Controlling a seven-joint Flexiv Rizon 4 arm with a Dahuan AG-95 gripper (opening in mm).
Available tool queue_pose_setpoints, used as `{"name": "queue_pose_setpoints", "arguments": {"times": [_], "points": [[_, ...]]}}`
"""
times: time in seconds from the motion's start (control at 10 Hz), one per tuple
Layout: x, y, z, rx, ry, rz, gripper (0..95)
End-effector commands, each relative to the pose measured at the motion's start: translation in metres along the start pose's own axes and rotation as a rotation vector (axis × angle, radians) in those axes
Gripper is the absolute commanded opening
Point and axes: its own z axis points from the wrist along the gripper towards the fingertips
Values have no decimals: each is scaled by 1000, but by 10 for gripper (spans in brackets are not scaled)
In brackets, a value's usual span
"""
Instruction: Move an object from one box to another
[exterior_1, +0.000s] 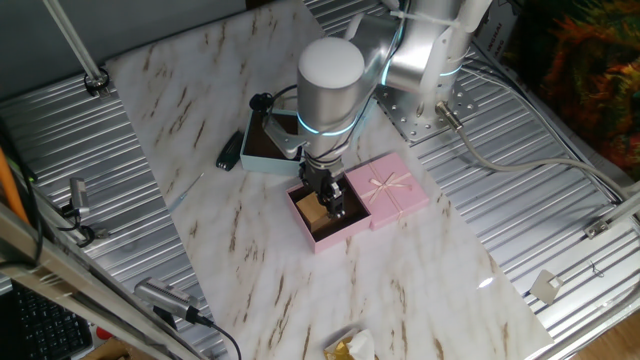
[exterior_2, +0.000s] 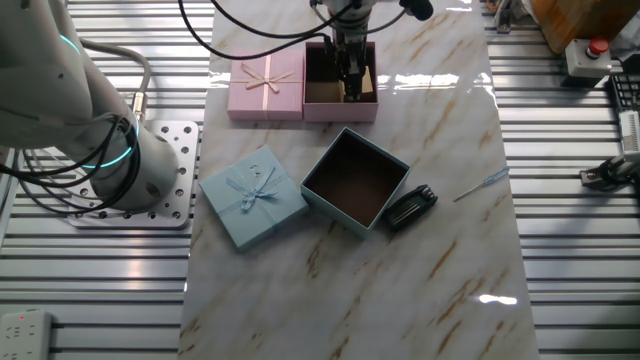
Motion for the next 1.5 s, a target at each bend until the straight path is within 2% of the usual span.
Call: {"name": "queue_pose_setpoints", "arguments": {"times": [0.1, 0.7, 1.0, 1.5], "points": [[0, -1, 1, 1, 0, 1, 760], [-2, 0, 4, 2, 11, 8, 760], [-2, -1, 9, 2, 20, 11, 760], [-3, 0, 9, 3, 31, 12, 760]]}}
